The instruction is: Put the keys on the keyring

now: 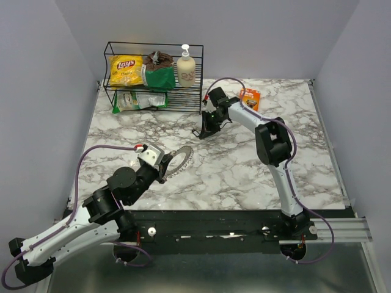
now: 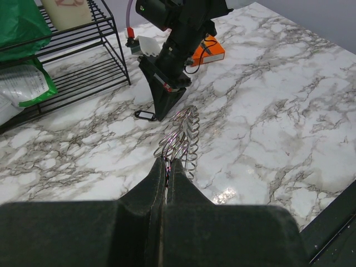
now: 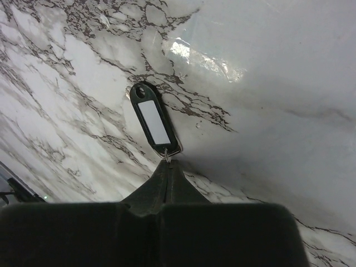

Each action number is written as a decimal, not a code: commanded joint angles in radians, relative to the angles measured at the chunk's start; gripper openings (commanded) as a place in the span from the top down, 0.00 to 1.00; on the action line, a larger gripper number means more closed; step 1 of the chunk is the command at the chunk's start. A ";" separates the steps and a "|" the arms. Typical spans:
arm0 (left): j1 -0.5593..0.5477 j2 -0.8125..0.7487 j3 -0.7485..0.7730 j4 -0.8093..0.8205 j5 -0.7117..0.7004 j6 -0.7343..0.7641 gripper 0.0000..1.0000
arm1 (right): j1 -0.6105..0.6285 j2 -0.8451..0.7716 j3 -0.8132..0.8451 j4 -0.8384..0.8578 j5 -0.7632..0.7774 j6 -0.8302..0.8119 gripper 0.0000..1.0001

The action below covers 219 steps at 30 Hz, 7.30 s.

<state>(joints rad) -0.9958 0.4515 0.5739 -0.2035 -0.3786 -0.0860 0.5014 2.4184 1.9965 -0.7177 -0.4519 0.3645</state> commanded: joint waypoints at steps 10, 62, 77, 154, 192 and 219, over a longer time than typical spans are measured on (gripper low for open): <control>0.003 0.018 0.007 0.056 0.033 0.003 1.00 | -0.004 -0.266 -0.292 0.196 0.025 -0.117 1.00; 0.003 0.320 -0.106 0.348 0.198 0.068 1.00 | 0.233 -1.211 -1.161 0.709 -0.219 -0.325 0.99; 0.003 0.319 -0.105 0.339 0.218 0.081 1.00 | 0.273 -1.159 -1.087 0.709 -0.154 -0.315 0.99; 0.003 0.288 -0.086 0.286 0.185 0.081 1.00 | 0.359 -1.111 -1.050 0.609 -0.044 -0.352 0.99; 0.003 0.297 -0.065 0.259 0.152 0.107 1.00 | 0.365 -1.095 -1.030 0.597 -0.031 -0.332 1.00; 0.003 0.305 -0.057 0.251 0.178 0.098 1.00 | 0.381 -1.035 -0.966 0.593 0.042 -0.306 0.99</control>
<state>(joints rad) -0.9947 0.7586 0.4793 0.0158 -0.2237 0.0116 0.8745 1.3811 0.9966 -0.1287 -0.4515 0.0521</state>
